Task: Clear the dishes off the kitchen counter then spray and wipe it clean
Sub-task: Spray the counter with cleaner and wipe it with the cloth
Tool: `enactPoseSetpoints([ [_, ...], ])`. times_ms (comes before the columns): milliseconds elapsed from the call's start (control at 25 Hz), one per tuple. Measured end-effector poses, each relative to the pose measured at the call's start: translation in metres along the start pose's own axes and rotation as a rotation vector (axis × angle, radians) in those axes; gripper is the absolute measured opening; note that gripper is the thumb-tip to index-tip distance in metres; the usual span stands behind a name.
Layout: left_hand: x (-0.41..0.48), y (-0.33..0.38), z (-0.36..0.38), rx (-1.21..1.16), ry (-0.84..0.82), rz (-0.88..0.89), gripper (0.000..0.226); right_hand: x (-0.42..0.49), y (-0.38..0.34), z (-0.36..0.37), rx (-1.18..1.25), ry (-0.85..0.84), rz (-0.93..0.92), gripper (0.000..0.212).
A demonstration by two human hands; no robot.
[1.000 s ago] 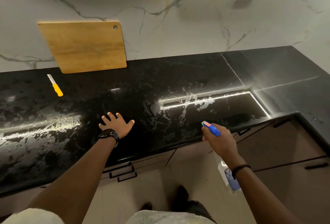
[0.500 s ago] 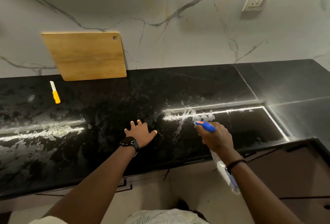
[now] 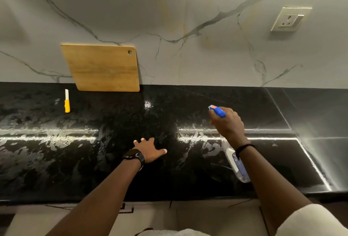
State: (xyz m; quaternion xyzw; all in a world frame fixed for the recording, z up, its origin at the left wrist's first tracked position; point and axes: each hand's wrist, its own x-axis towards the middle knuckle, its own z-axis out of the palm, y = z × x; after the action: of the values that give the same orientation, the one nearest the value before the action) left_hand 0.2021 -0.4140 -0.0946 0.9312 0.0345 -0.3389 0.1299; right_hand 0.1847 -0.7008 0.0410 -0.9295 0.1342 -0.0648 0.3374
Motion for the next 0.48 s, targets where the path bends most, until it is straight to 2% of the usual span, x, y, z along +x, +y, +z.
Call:
enactPoseSetpoints([
  [200,-0.005,0.009,-0.006,-0.017,0.009,-0.010,0.106,0.035,-0.010,-0.004,0.043,-0.013,-0.012,0.039],
  [400,-0.010,0.015,-0.011,-0.024,0.029,0.019,0.098,0.047,-0.013,-0.017,-0.065,0.059,-0.057,0.055],
  [480,-0.009,0.016,-0.014,-0.035,0.031,0.016,0.098,0.052,-0.010,-0.019,-0.054,0.038,-0.075,0.052],
])
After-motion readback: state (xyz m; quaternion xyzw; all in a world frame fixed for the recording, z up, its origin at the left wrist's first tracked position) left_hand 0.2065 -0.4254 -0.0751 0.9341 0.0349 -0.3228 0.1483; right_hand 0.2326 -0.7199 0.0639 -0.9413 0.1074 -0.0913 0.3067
